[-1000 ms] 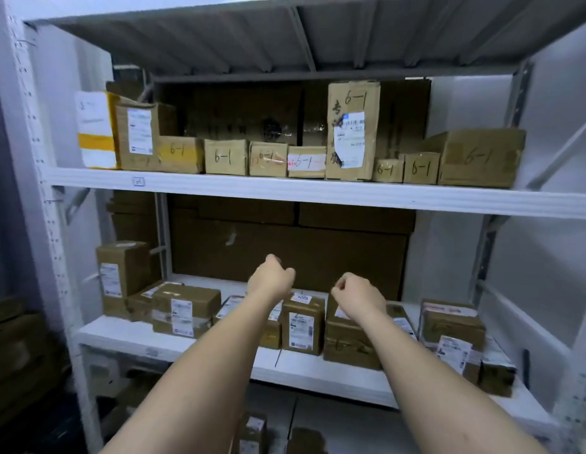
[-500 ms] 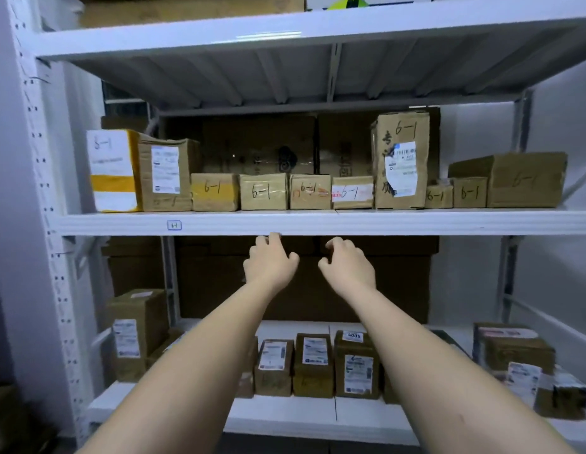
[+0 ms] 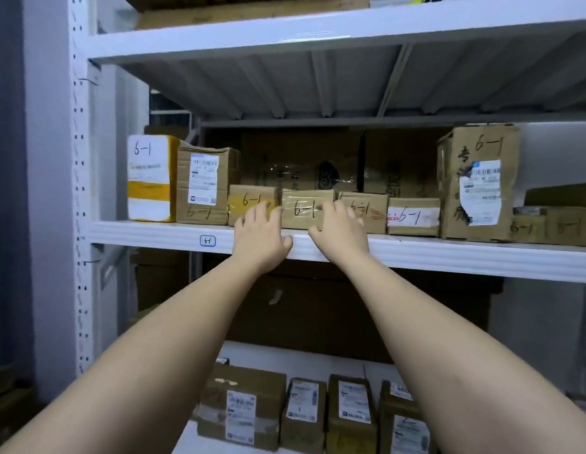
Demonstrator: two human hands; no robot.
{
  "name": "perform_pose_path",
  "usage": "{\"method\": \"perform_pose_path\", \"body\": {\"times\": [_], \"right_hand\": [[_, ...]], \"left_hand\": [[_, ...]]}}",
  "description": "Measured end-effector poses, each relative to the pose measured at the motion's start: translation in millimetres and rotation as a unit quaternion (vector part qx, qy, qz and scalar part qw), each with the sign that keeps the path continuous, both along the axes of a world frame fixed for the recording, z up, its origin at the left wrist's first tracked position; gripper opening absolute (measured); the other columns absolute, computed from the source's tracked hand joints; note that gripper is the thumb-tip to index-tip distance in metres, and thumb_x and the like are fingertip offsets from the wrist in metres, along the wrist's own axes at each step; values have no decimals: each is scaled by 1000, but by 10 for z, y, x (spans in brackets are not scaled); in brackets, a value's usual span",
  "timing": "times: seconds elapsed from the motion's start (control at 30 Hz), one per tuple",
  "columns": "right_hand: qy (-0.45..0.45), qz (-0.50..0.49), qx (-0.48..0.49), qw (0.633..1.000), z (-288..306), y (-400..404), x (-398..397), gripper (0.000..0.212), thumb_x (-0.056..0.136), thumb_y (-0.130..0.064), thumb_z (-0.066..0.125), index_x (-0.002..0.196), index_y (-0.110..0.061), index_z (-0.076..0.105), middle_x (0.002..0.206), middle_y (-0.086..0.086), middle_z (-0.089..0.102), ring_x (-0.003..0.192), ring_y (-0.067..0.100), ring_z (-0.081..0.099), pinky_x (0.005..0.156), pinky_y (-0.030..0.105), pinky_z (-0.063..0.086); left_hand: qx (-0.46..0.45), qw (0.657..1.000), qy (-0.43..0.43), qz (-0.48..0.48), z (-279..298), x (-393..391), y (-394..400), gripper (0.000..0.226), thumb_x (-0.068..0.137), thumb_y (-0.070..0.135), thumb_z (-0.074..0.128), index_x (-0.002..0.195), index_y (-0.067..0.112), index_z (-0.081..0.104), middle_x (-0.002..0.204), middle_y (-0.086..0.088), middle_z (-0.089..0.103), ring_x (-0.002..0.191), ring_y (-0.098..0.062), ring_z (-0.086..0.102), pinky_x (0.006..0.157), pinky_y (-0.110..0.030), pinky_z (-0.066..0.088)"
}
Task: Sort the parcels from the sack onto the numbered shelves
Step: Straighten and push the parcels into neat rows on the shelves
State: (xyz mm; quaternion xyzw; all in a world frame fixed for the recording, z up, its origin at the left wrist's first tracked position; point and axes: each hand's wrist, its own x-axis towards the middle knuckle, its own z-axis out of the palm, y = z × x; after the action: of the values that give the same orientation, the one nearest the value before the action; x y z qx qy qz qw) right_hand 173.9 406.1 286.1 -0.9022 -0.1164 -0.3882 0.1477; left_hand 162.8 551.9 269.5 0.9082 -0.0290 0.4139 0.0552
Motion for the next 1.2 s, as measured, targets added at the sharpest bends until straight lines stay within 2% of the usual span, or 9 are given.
{"method": "perform_pose_path", "body": {"times": [0.2,0.53,0.83,0.97,1.03,1.13,1.2], "right_hand": [[12,2,-14,1000,183,350,332,49,93,-32,47,139,-16,39,141,8,42,131,27,38,103,43,32],[-60,-36,-20,997,564,1080,910,50,95,-39,47,141,-22,39,141,6,43,131,26,39,104,45,31],[-78,-85,-80,990,584,1639,1307,47,96,-44,42,138,-24,44,137,5,47,127,26,41,100,43,32],[-72,-103,-120,985,572,1691,1407,51,96,-49,38,139,-23,43,138,6,46,127,26,41,100,43,31],[-69,-105,-133,983,575,1685,1440,53,96,-52,36,140,-23,42,138,5,46,128,26,41,101,45,30],[-53,-102,-139,984,570,1657,1476,54,96,-53,35,141,-24,40,139,5,46,128,26,41,101,45,31],[-43,-99,-146,983,553,1637,1495,53,97,-51,35,141,-23,40,138,6,46,127,27,42,99,45,33]], "left_hand": [[-20,999,10,31,174,328,399,63,95,47,40,149,20,23,158,-9,13,145,-26,11,117,-47,11],[4,998,-41,-42,818,1025,1184,59,97,42,37,150,21,22,157,-9,15,146,-27,9,119,-47,8],[43,993,-81,-80,1107,1601,1547,54,97,35,37,149,23,28,158,-6,16,147,-26,5,119,-48,2],[102,991,-88,-22,1201,1724,1591,52,96,41,37,147,28,33,161,-7,5,147,-30,-7,118,-51,-5],[103,990,-92,5,1257,1780,1598,54,95,47,38,145,29,36,161,-10,-2,146,-35,-13,117,-54,-6],[107,988,-110,26,1332,1847,1570,51,94,51,39,138,27,45,160,-13,-4,145,-40,-11,116,-57,-4],[125,986,-105,43,1350,1888,1545,51,94,53,38,137,26,46,160,-15,2,145,-41,-6,115,-59,-4]]}}
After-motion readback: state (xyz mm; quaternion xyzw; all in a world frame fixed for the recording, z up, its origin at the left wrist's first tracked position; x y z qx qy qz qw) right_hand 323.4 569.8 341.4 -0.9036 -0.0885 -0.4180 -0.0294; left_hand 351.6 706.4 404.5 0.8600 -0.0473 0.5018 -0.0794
